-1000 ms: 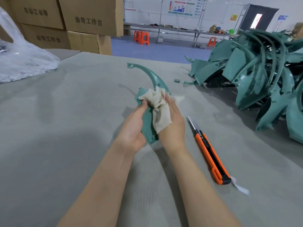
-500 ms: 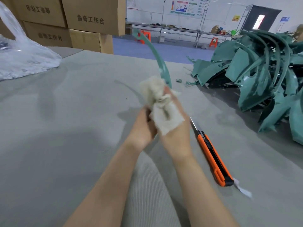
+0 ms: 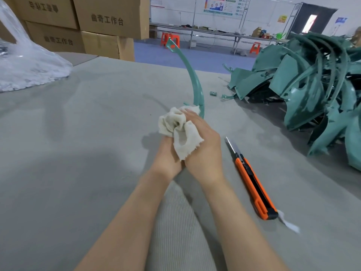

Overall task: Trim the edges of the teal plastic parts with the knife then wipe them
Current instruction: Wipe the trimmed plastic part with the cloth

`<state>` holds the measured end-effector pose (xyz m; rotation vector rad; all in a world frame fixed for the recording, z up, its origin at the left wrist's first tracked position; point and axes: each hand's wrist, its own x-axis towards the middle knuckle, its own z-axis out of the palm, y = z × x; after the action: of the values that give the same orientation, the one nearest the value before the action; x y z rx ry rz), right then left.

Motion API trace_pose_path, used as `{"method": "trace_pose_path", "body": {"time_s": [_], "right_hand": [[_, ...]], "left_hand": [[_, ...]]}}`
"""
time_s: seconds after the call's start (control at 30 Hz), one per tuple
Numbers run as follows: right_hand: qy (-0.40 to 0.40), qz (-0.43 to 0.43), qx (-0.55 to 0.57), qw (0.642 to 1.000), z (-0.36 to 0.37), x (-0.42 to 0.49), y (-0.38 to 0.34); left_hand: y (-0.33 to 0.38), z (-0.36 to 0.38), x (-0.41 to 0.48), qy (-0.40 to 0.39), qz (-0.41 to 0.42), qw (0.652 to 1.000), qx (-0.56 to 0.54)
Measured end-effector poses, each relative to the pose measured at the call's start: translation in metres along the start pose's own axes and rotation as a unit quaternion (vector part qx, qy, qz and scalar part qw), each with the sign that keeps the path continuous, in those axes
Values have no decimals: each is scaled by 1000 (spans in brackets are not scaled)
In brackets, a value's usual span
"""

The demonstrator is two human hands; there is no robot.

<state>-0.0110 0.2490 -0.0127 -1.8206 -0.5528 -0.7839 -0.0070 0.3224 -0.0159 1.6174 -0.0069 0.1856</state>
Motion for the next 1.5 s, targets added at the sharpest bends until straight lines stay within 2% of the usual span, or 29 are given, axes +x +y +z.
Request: {"method": "trace_pose_path", "body": {"time_s": [0.03,0.13,0.17,0.23,0.3,0.37,0.4,0.47,0.53,0.57,0.63,0.67,0.7,0.77,0.83,0.93,1.03,1.17,1.33,1.43,1.5], "right_hand": [[-8,5,11,1000,-2,1,0],[-43,83,79,993,-8,6,-6],[-28,109,116,987,-10,8,-7],[72,155,165,971,-17,13,-5],[171,190,190,948,-26,17,3],[207,195,190,940,-34,18,9],[194,185,176,947,-33,17,10],[96,138,96,981,-23,14,10],[-13,105,0,994,-5,8,13],[-29,99,-31,994,1,5,14],[-2,104,-36,994,3,4,19],[10,110,-31,993,1,5,23],[16,119,-24,992,-3,7,26],[5,167,36,985,-8,13,27],[-4,191,73,979,-10,16,29],[46,250,134,958,-11,15,32],[74,226,127,963,-11,18,31],[144,239,161,947,-10,17,38],[163,327,81,927,-3,13,51],[223,288,129,922,-11,18,41],[214,253,138,933,-15,21,34]], "left_hand": [[-4,-1,0,-8,-8,1000,-23],[-4,-5,0,14,55,987,152],[-5,-4,3,29,79,985,150],[-5,-4,6,53,132,969,204],[-7,-3,9,55,138,962,231],[-11,0,10,50,155,953,257],[-11,1,8,55,158,950,262],[-13,3,5,61,134,958,246],[-10,3,-1,32,70,989,126],[-10,4,-4,19,47,997,56],[-8,4,-6,4,35,999,28],[-7,4,-6,-1,38,997,62],[-8,4,-4,-1,48,990,135],[-6,5,-4,4,83,951,296],[-5,5,-5,9,89,939,333],[-2,3,-5,14,115,938,327],[-2,2,-5,10,167,927,337],[-7,5,-3,-5,221,915,338],[-8,6,4,36,168,956,238],[-10,7,3,31,171,956,236],[-11,8,3,35,175,953,246]]}}
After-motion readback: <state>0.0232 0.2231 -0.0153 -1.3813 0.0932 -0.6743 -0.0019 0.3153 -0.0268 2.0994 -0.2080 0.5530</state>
